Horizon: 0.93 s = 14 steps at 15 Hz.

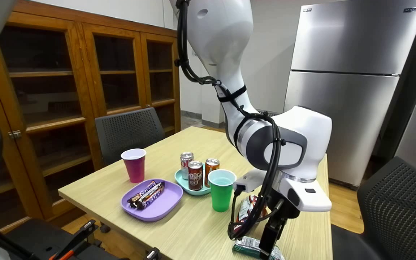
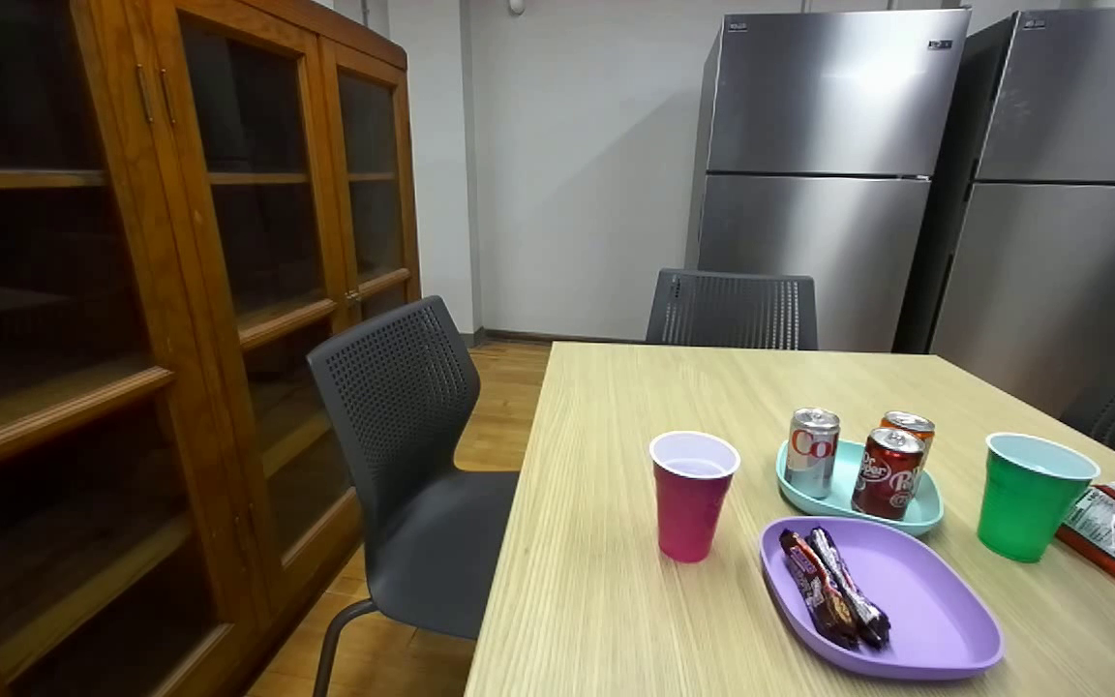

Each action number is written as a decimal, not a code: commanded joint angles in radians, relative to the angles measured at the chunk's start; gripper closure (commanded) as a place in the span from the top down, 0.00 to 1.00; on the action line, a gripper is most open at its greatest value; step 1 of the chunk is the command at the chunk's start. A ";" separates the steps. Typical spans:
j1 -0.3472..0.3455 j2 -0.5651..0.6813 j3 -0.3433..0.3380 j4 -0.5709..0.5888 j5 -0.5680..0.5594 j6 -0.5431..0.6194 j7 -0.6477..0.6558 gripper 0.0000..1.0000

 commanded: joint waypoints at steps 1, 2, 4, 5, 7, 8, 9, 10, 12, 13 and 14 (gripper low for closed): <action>0.011 -0.003 0.002 -0.018 -0.015 0.020 0.017 1.00; 0.013 -0.001 0.002 -0.020 -0.015 0.020 0.016 1.00; 0.019 0.002 0.003 -0.027 -0.020 0.025 0.012 1.00; 0.022 0.002 0.004 -0.031 -0.021 0.025 0.010 1.00; 0.027 0.001 0.007 -0.038 -0.024 0.026 0.007 1.00; 0.029 0.000 0.008 -0.042 -0.024 0.027 0.005 1.00; 0.033 0.000 0.009 -0.044 -0.025 0.029 0.004 1.00; 0.035 0.003 0.009 -0.045 -0.027 0.030 0.004 1.00; 0.039 0.007 0.009 -0.046 -0.030 0.031 0.003 1.00; 0.040 0.009 0.009 -0.047 -0.032 0.032 0.002 1.00; 0.040 0.012 0.010 -0.046 -0.033 0.031 -0.001 1.00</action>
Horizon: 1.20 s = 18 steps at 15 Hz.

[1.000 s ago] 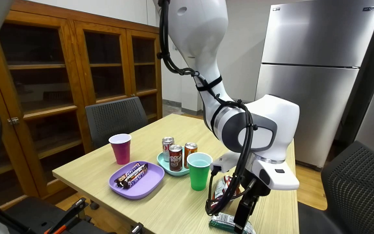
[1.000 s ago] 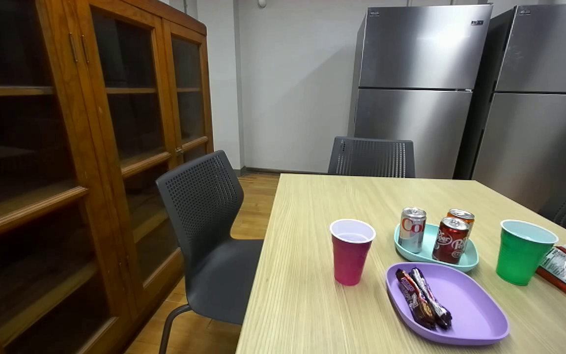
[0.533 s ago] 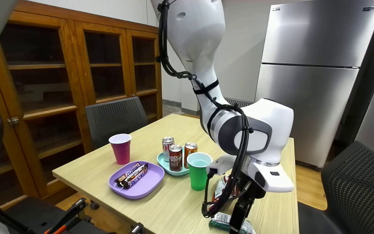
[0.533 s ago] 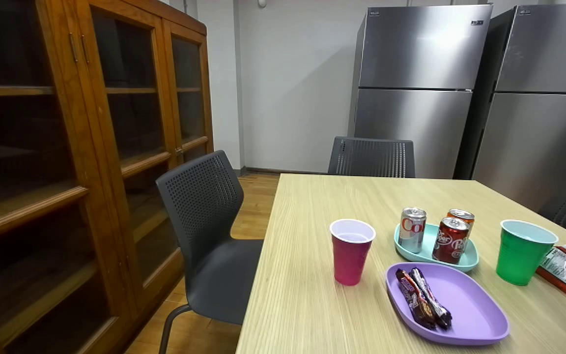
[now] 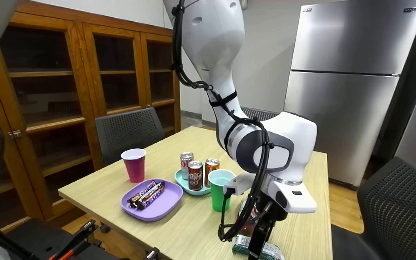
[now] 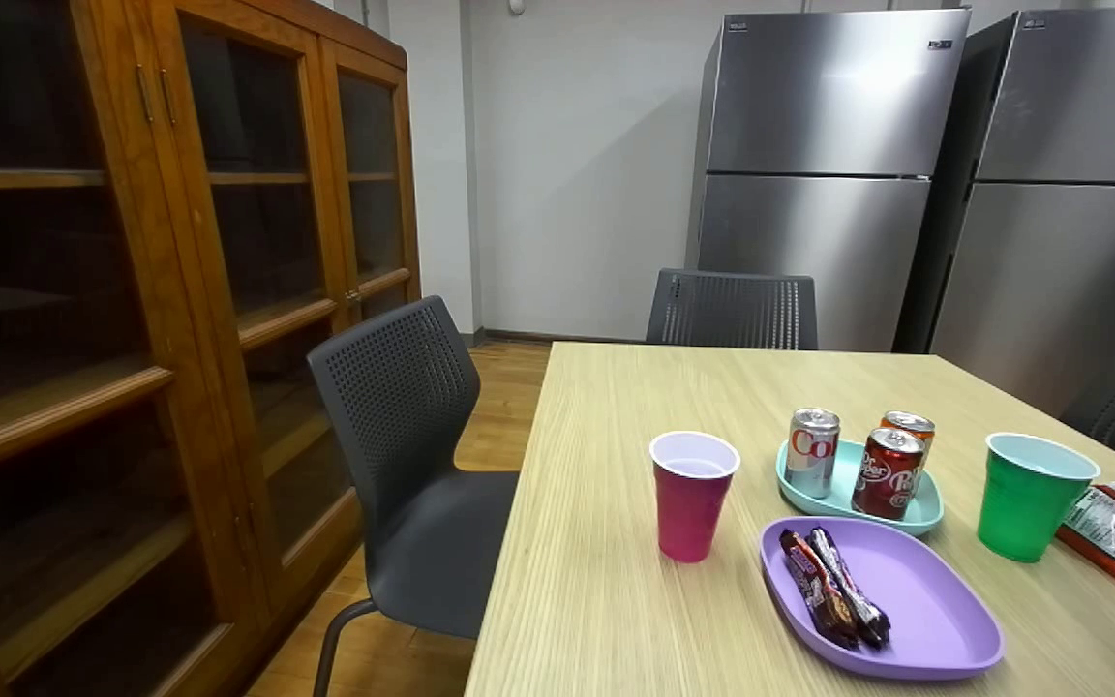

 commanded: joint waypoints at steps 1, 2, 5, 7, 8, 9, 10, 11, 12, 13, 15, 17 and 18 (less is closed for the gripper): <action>0.004 0.001 0.004 -0.013 -0.024 0.020 -0.001 1.00; 0.004 0.003 0.004 -0.013 -0.025 0.020 -0.001 1.00; 0.003 0.003 0.005 -0.014 -0.026 0.021 -0.007 1.00; 0.001 0.002 0.007 -0.014 -0.025 0.023 -0.012 0.74; 0.001 0.002 0.007 -0.014 -0.025 0.024 -0.013 0.68; 0.001 0.002 0.006 -0.014 -0.025 0.025 -0.013 0.58; 0.001 0.001 0.006 -0.014 -0.025 0.025 -0.013 0.51; 0.001 0.001 0.006 -0.014 -0.025 0.026 -0.014 0.42; 0.001 -0.001 0.006 -0.015 -0.025 0.025 -0.014 0.35; 0.000 -0.001 0.006 -0.015 -0.024 0.026 -0.014 0.27; 0.000 -0.002 0.006 -0.016 -0.024 0.027 -0.015 0.14; -0.002 -0.015 0.005 -0.022 -0.022 0.025 -0.018 0.13; -0.001 -0.034 0.001 -0.032 -0.027 0.023 -0.027 0.13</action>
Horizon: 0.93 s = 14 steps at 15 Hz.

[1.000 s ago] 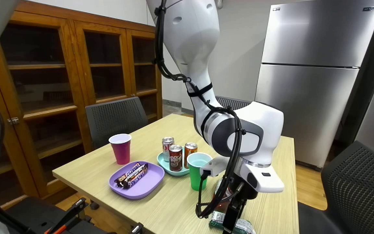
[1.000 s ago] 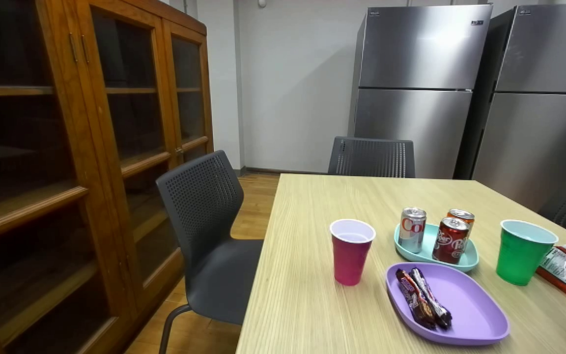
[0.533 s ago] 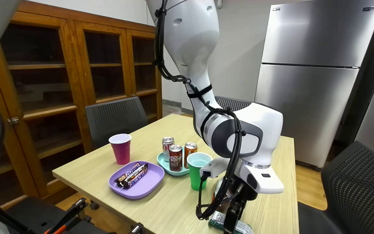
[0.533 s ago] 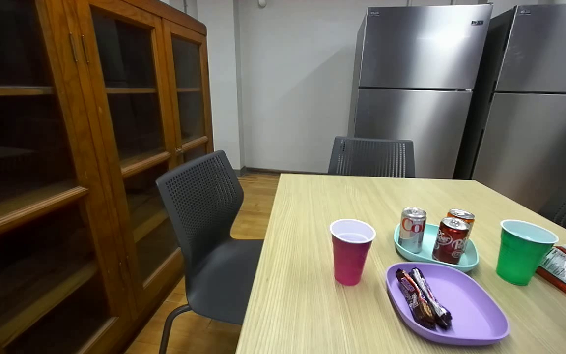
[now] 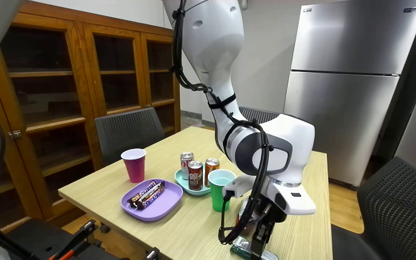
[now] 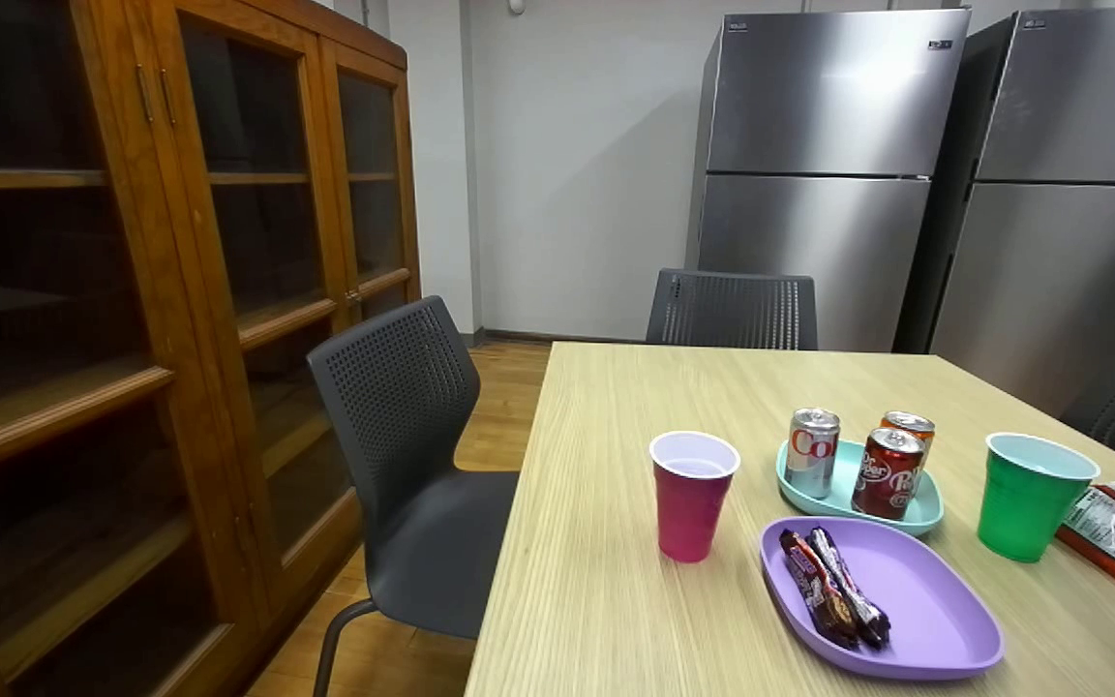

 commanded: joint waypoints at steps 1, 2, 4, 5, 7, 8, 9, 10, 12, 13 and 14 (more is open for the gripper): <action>-0.002 -0.062 -0.003 -0.038 -0.025 0.008 -0.030 0.13; 0.002 -0.084 -0.011 -0.048 -0.036 0.005 -0.042 0.13; 0.003 -0.128 -0.022 -0.063 -0.059 -0.005 -0.063 0.13; 0.001 -0.158 -0.025 -0.075 -0.067 -0.009 -0.076 0.13; -0.003 -0.218 -0.033 -0.095 -0.083 -0.024 -0.101 0.13; -0.004 -0.253 -0.036 -0.108 -0.092 -0.035 -0.116 0.13; -0.004 -0.283 -0.040 -0.119 -0.102 -0.039 -0.130 0.13; 0.004 -0.315 -0.050 -0.134 -0.127 -0.041 -0.139 0.13; 0.001 -0.379 -0.052 -0.161 -0.166 -0.046 -0.174 0.13; 0.000 -0.407 -0.050 -0.172 -0.182 -0.049 -0.188 0.13; -0.001 -0.433 -0.044 -0.182 -0.196 -0.056 -0.206 0.13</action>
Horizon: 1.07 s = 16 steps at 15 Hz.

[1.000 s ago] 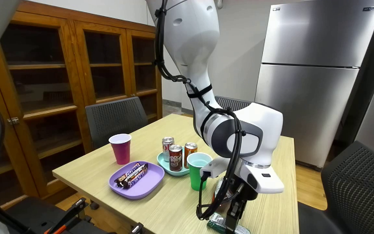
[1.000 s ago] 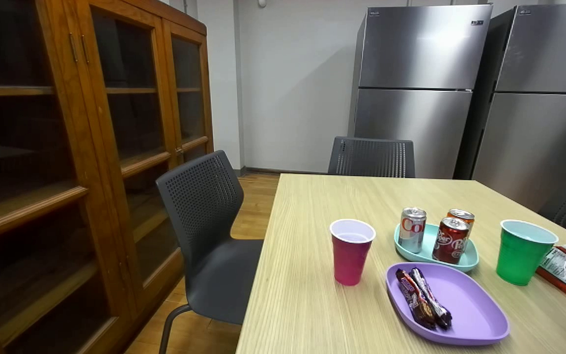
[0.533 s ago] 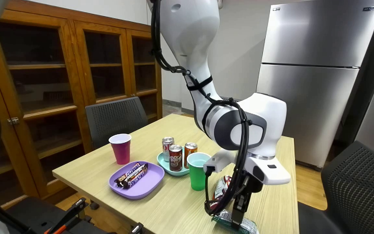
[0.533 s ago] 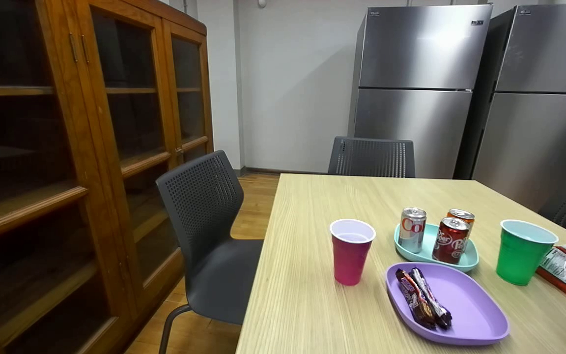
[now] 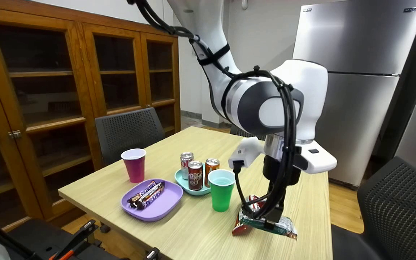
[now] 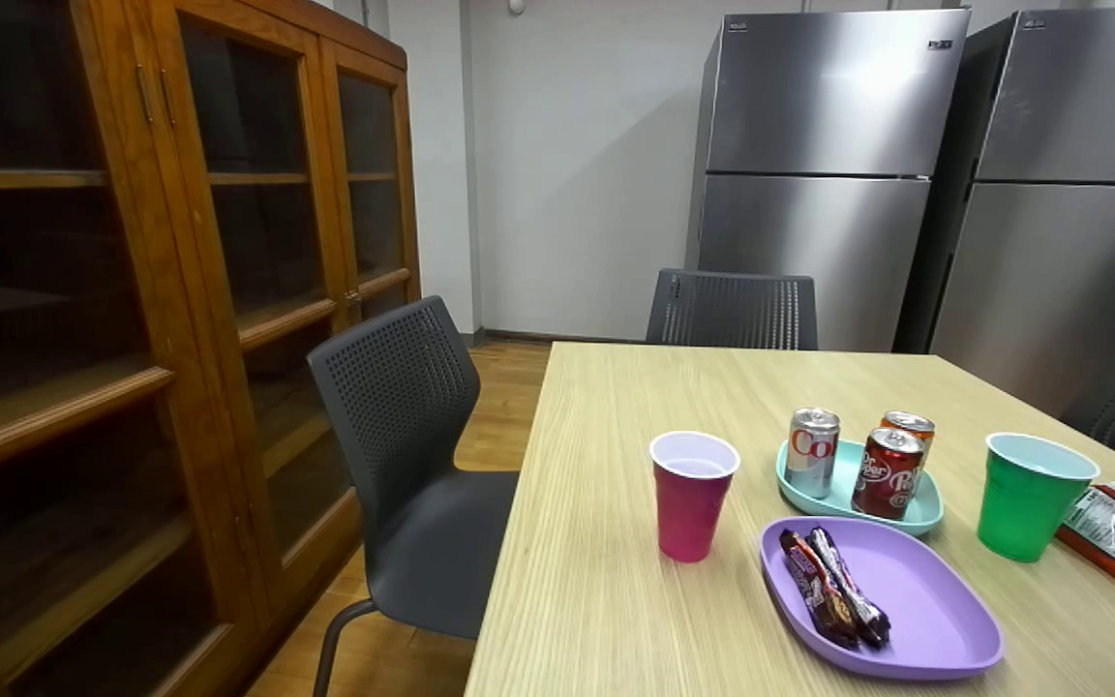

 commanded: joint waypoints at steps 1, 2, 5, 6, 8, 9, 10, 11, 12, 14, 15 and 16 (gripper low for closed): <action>-0.002 -0.147 0.006 -0.073 -0.060 -0.047 -0.078 0.13; -0.003 -0.168 0.014 -0.082 -0.075 -0.055 -0.100 0.13; -0.008 -0.213 0.045 -0.102 -0.089 -0.073 -0.191 0.13; -0.008 -0.225 0.057 -0.107 -0.088 -0.082 -0.223 0.13; -0.005 -0.241 0.079 -0.116 -0.089 -0.086 -0.267 0.13; -0.001 -0.250 0.091 -0.125 -0.092 -0.083 -0.285 0.13; 0.002 -0.256 0.104 -0.134 -0.094 -0.078 -0.303 0.13; 0.005 -0.261 0.115 -0.142 -0.095 -0.076 -0.320 0.13; 0.009 -0.265 0.127 -0.151 -0.096 -0.073 -0.335 0.13; 0.020 -0.279 0.147 -0.171 -0.106 -0.070 -0.358 0.13; 0.025 -0.290 0.156 -0.184 -0.113 -0.068 -0.371 0.13; 0.031 -0.301 0.165 -0.199 -0.125 -0.064 -0.383 0.13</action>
